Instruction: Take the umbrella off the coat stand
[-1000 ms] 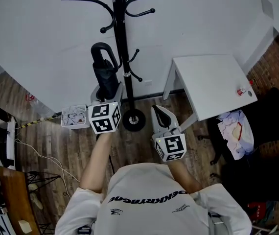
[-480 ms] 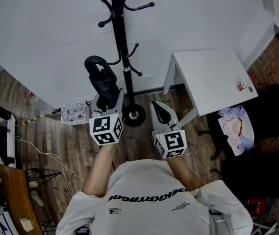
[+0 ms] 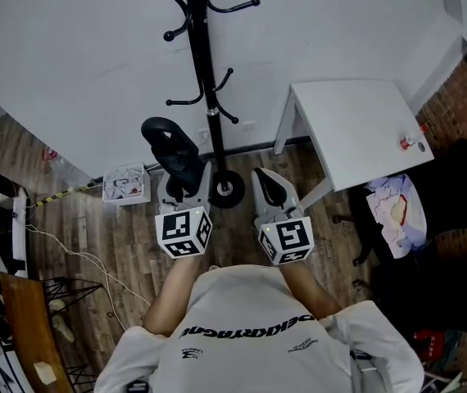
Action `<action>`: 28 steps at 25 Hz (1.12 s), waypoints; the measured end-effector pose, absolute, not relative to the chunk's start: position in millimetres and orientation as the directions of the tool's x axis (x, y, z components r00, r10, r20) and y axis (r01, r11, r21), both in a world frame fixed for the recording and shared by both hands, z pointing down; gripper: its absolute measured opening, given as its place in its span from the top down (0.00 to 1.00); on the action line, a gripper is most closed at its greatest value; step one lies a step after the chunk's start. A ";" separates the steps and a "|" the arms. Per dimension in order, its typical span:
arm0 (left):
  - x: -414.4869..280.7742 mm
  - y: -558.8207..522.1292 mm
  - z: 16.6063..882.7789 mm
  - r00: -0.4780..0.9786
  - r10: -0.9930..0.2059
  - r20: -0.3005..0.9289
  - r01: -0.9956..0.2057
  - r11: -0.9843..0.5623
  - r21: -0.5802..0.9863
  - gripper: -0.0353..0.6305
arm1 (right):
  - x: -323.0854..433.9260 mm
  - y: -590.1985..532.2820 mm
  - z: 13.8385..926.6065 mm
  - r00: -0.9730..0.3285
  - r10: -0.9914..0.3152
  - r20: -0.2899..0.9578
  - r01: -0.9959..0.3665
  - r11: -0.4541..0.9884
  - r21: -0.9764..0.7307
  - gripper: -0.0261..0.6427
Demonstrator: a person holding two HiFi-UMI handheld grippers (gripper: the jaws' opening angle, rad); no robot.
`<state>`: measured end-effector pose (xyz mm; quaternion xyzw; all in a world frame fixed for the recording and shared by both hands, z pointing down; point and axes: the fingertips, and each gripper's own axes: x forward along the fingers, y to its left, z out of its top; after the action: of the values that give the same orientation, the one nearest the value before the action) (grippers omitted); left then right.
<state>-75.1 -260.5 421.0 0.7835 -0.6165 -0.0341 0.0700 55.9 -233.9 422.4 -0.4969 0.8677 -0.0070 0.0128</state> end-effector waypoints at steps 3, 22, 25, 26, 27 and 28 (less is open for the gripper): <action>-70.9 -255.4 423.2 0.238 -0.971 0.025 -0.962 -0.232 0.145 0.56 | 56.2 -235.3 423.7 -0.505 -0.863 -0.013 -0.863 0.505 -0.028 0.96; -57.4 -232.6 438.5 0.233 -0.972 0.015 -0.962 -0.228 0.151 0.56 | 58.0 -237.0 430.0 -0.501 -0.866 -0.009 -0.865 0.501 -0.024 0.96; -55.8 -230.5 440.1 0.234 -0.972 0.018 -0.962 -0.229 0.147 0.56 | 58.1 -236.9 430.1 -0.501 -0.865 -0.009 -0.865 0.501 -0.023 0.96; -55.5 -229.7 440.4 0.233 -0.972 0.018 -0.962 -0.228 0.146 0.56 | 58.0 -236.7 430.2 -0.502 -0.865 -0.009 -0.865 0.502 -0.023 0.96; -55.4 -229.0 440.8 0.232 -0.973 0.018 -0.963 -0.227 0.147 0.56 | 57.9 -236.5 430.5 -0.502 -0.865 -0.008 -0.864 0.502 -0.023 0.96; -55.4 -228.5 441.1 0.231 -0.973 0.018 -0.963 -0.225 0.148 0.56 | 57.7 -236.4 430.9 -0.503 -0.864 -0.008 -0.864 0.503 -0.024 0.96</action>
<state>-55.4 -228.5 441.1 0.7818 -0.6190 -0.0391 0.0639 57.7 -236.4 430.9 -0.4983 0.8669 -0.0085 0.0094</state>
